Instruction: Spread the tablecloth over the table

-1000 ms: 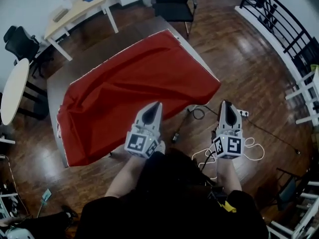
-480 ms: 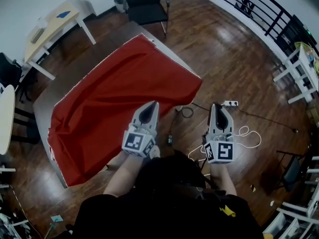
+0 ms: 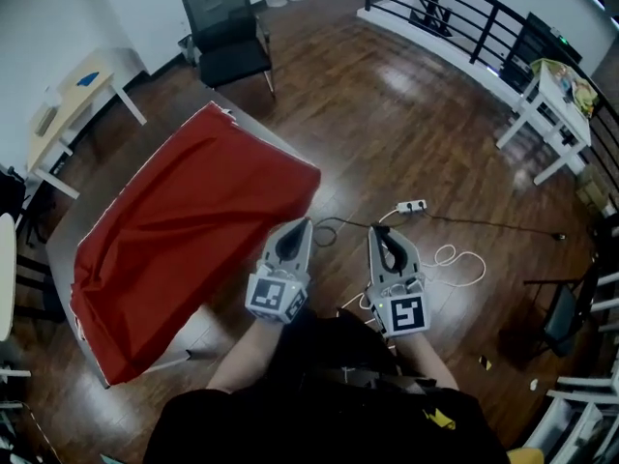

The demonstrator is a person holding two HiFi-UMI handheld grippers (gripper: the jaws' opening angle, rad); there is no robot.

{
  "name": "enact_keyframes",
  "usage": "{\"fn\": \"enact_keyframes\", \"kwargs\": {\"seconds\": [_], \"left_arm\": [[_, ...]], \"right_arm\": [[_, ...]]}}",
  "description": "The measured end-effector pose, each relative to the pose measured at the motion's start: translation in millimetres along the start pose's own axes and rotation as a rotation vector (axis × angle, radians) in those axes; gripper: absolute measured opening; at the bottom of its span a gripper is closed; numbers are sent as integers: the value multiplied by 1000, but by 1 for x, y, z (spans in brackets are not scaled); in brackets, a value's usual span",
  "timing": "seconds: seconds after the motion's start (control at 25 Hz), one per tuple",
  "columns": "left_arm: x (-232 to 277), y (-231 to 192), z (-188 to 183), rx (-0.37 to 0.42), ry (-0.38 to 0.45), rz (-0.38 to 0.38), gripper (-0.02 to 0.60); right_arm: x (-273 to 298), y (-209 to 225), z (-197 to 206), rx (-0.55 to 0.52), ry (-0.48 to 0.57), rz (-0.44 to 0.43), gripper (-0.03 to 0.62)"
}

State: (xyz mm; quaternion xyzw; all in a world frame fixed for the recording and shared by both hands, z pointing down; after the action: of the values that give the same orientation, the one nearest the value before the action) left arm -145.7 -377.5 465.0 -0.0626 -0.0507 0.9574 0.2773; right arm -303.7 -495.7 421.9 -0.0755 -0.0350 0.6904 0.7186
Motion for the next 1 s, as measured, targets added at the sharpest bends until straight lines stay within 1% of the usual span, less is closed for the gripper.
{"fn": "enact_keyframes", "kwargs": {"seconds": [0.08,0.16,0.28,0.36,0.48,0.64,0.76,0.88,1.0], "left_arm": [[16,21,5,-12,-10,62,-3],[35,45,8,-43,-20,123,-3],[58,76,17,-76,-44,222,-3],[66,81,24,-93,-59,248,-3],[75,81,31,-114,-73,238,-3],[81,95,32,-78,-96,252,-3],[81,103,25,-74,-74,236,-3],[63,95,18,-65,-52,176,-3],[28,67,9,-44,-36,73,-3]], "right_arm": [[-19,15,3,15,-12,67,6],[-45,39,4,55,-18,163,6],[-90,70,10,73,-41,311,5],[-112,79,13,80,-63,382,6],[-132,86,20,99,-78,434,6],[-149,90,28,125,-87,449,6],[-151,96,31,140,-92,422,6],[-137,95,32,149,-86,358,5],[-106,76,28,155,-73,252,6]]}}
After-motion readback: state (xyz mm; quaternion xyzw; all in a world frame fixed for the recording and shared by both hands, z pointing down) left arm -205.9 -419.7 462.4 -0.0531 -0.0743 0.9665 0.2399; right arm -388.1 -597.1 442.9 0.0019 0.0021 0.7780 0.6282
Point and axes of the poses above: the fingertips, and each gripper's own axes: x forward along the fingers, y to its right, z out of its underside, the point moved 8 cm from there along -x, backward along the fingers, and after that the axes turned 3 degrees about -z, right-handed, at the moved point
